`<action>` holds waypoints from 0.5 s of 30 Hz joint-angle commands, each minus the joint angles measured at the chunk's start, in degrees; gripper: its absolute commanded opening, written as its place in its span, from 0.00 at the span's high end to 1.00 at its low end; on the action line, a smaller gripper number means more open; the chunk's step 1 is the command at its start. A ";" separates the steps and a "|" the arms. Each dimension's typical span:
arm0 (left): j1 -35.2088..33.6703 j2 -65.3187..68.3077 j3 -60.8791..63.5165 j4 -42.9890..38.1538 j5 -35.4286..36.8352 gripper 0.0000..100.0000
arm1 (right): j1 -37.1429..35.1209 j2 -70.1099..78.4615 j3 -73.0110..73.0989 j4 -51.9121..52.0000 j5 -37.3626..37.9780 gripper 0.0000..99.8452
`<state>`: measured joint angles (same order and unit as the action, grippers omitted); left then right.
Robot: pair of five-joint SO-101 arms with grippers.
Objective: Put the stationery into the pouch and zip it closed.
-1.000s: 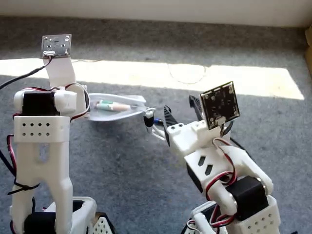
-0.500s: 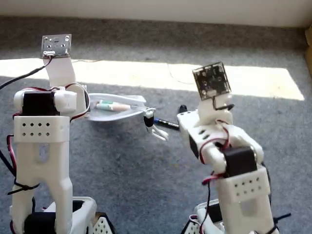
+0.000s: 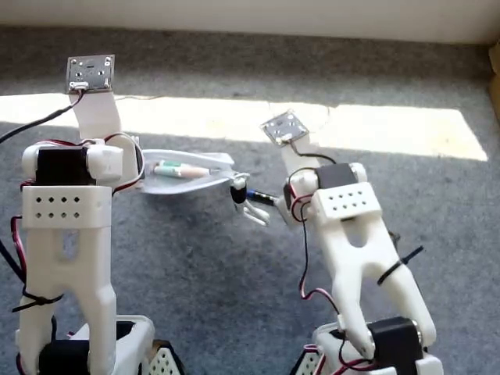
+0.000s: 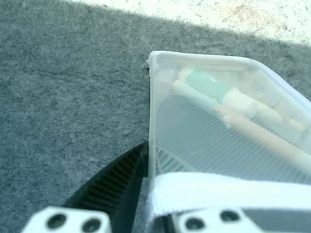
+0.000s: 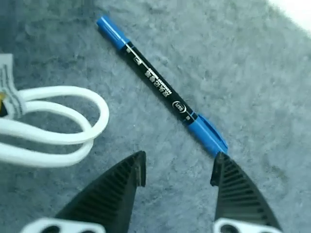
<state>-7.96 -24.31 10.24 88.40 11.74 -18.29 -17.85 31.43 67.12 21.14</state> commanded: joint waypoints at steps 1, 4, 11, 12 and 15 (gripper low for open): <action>-0.48 0.75 0.22 -1.05 0.00 0.99 | 0.92 4.44 -4.44 -5.85 1.76 0.78; -0.48 0.75 0.31 -1.05 0.00 0.99 | 1.10 8.04 -4.44 -9.19 1.76 0.78; -0.48 0.75 0.31 -1.05 0.00 0.99 | 1.10 16.22 -4.44 -16.57 1.85 0.78; -0.48 0.75 0.31 -1.05 0.00 0.99 | 1.10 17.10 -4.53 -17.10 1.85 0.78; -0.48 0.75 0.31 -1.05 0.00 0.99 | 1.27 19.74 -7.16 -17.10 1.85 0.83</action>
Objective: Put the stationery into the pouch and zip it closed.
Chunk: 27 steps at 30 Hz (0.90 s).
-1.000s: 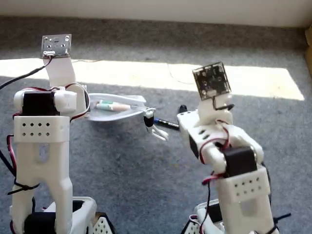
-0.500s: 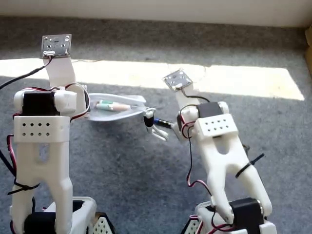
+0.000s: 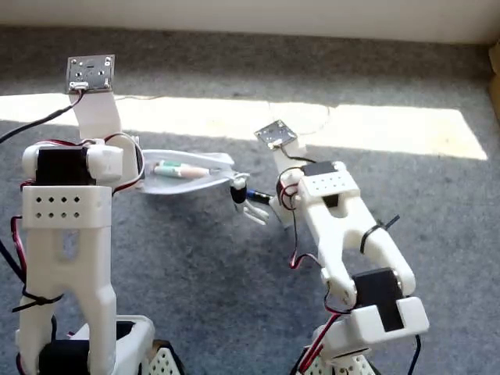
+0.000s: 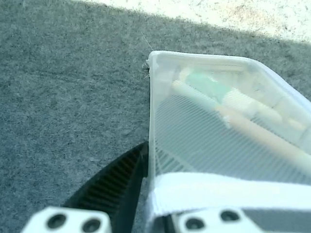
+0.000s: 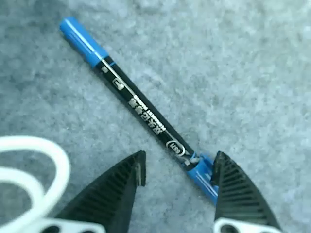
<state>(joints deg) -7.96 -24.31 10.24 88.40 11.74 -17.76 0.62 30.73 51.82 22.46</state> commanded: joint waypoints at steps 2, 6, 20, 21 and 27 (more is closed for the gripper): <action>-0.48 0.75 0.31 -1.05 0.00 0.99 | 1.27 2.95 -7.87 -1.80 0.53 0.89; -0.57 0.75 0.31 -1.05 0.00 0.99 | 3.03 6.02 -9.54 -1.80 0.44 0.98; -0.57 0.75 0.31 -1.05 0.00 0.99 | 5.32 8.13 -11.21 0.92 0.44 0.98; -0.57 0.75 0.31 -1.05 0.00 0.99 | 5.14 8.04 -12.00 2.68 0.53 0.98; -0.57 0.75 0.31 -1.05 0.00 0.99 | 5.05 8.04 -22.46 15.87 0.18 0.88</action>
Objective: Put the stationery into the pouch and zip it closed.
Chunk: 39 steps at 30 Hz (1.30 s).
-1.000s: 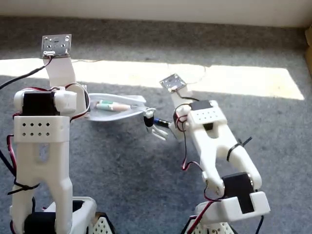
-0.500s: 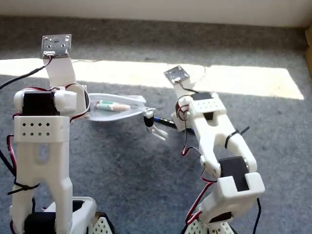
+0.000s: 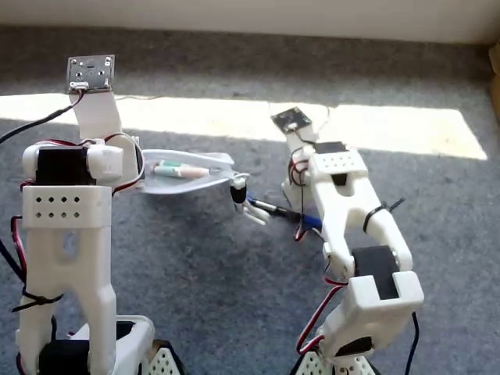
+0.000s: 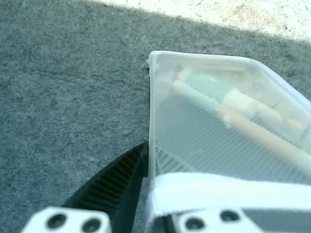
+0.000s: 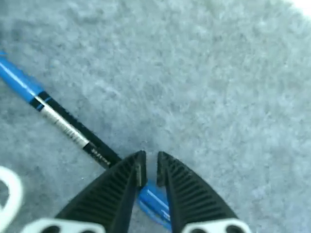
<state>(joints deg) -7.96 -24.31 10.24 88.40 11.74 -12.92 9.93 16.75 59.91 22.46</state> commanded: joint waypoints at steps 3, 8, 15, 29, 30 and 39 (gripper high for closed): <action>-0.57 0.75 0.31 -1.05 0.00 0.99 | 0.13 -1.27 -11.74 11.12 0.09 0.86; -0.57 0.75 0.31 -1.05 0.00 0.99 | -2.42 -0.75 -12.53 11.21 0.44 0.86; -1.54 0.75 0.31 -0.97 0.00 0.99 | -3.91 0.48 -12.44 9.98 0.53 0.86; -1.80 0.75 0.31 -0.97 -0.09 0.99 | -3.56 12.26 -12.97 7.25 0.53 0.86; -1.80 0.75 0.31 -0.97 -0.09 0.99 | -3.21 12.26 -12.97 7.34 0.53 0.86; -1.80 0.75 0.31 -0.97 -0.09 0.99 | 1.01 12.18 -13.05 7.69 0.44 0.99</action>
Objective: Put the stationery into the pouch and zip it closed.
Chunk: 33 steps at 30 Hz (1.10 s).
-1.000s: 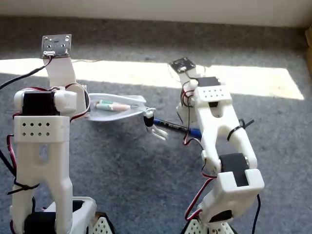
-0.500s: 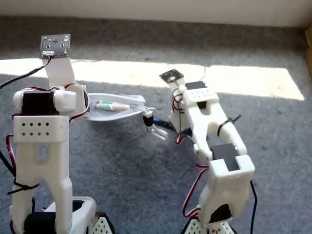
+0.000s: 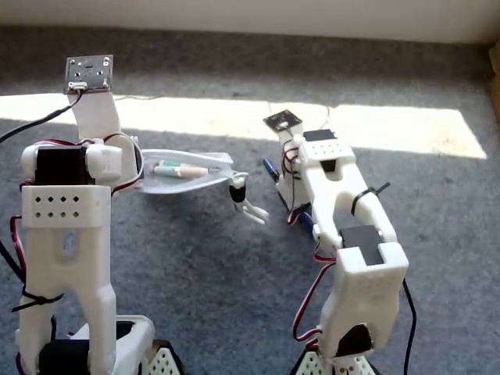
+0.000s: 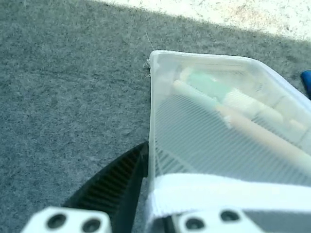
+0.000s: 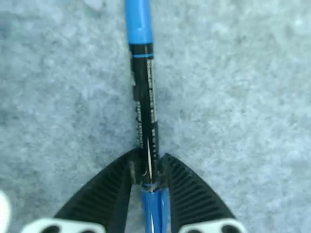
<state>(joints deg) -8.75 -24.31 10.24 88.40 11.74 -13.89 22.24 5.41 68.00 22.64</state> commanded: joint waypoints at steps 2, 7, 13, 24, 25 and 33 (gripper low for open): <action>-1.01 0.75 0.31 -0.97 -0.09 0.99 | 3.12 -0.13 -1.71 -0.40 0.26 0.99; -1.01 0.75 0.31 -0.97 -0.09 0.99 | 4.00 -0.40 -2.07 0.31 0.26 0.99; -0.92 0.84 0.31 -0.97 -0.09 0.99 | 4.09 -2.51 -9.98 12.26 0.00 0.97; -0.92 0.92 0.31 -0.97 -0.09 0.99 | 3.65 -2.42 -12.79 14.81 -0.09 0.82; -0.92 0.92 0.31 -0.97 -0.09 0.99 | 3.65 -2.42 -12.79 14.37 -0.09 0.82; -0.92 1.01 0.31 -0.97 -0.09 0.99 | 1.10 -2.33 -11.30 0.31 -5.01 0.82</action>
<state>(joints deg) -8.75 -24.22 10.24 88.40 11.74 -10.73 22.51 -3.91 74.51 22.11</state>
